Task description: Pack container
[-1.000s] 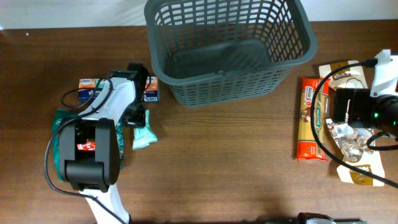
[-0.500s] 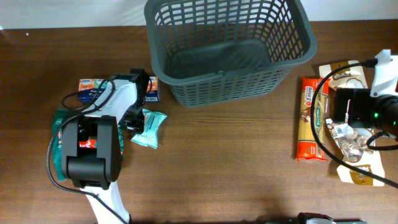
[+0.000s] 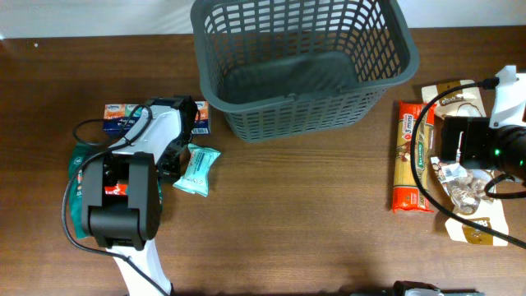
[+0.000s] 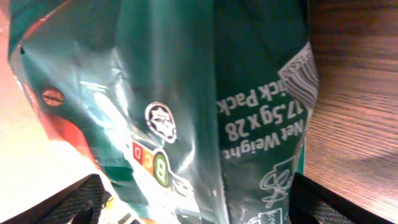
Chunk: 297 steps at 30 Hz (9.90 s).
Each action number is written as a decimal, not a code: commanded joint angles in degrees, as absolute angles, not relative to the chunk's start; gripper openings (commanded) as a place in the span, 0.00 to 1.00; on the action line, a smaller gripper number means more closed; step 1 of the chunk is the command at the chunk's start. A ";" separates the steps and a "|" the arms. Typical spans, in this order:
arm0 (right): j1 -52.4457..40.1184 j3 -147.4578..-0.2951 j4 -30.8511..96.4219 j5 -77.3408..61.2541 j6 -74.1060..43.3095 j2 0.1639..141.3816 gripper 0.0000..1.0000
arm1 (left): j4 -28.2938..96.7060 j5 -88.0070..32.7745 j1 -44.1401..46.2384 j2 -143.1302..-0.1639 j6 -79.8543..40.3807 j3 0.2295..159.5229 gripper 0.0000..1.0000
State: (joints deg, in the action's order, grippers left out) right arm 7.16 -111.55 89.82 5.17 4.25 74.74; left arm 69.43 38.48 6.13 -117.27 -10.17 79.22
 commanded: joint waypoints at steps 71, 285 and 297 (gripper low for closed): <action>7.53 -112.51 89.82 6.28 3.60 74.41 0.99 | 63.00 38.61 1.10 -97.71 -13.45 78.85 0.02; 7.53 -112.51 89.82 6.28 3.60 74.41 0.99 | 54.02 -59.99 -66.74 -122.56 27.64 73.95 0.74; 7.53 -112.51 89.82 6.28 3.60 74.41 0.99 | 52.45 -57.14 -66.74 -122.58 26.61 73.95 0.74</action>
State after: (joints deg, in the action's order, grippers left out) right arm 7.16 -111.55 89.82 5.17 4.27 74.74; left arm 52.88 -58.11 -67.07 -121.89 26.94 74.08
